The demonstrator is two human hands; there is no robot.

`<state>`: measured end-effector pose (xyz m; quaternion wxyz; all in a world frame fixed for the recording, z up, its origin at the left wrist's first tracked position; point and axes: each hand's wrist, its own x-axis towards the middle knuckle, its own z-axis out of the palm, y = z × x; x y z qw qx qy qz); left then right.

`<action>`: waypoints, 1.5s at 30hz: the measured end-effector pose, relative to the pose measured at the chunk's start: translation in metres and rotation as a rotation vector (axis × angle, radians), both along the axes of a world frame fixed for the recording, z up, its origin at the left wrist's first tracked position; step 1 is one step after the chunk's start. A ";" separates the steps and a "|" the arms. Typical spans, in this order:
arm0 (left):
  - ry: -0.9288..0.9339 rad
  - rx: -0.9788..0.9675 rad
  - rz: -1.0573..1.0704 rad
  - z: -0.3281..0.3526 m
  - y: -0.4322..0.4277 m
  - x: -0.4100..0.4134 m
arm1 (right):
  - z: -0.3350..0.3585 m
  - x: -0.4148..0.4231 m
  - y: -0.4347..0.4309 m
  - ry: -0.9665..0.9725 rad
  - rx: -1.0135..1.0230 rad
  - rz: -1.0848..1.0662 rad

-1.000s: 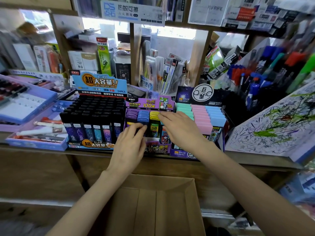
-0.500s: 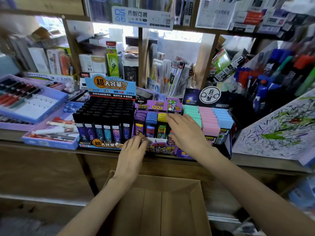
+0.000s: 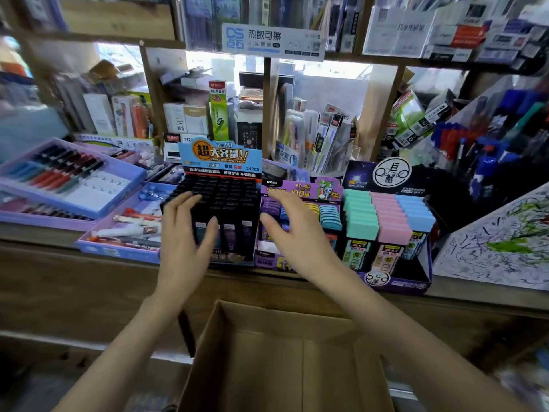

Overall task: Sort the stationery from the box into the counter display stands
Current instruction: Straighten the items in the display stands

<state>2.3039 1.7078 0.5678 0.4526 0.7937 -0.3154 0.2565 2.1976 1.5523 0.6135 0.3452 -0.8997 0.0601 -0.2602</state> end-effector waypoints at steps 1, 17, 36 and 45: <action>0.059 -0.059 0.012 0.004 0.008 0.010 | -0.001 0.010 0.011 0.024 0.102 0.003; 0.829 -0.425 -0.279 0.008 0.014 0.103 | -0.027 0.086 0.062 -0.015 0.425 -0.220; 0.943 -0.401 -0.390 0.024 -0.006 0.133 | -0.026 0.109 0.040 0.093 0.139 -0.232; 0.452 -0.085 -0.247 0.014 0.040 0.094 | -0.006 0.115 0.013 0.281 -0.802 0.164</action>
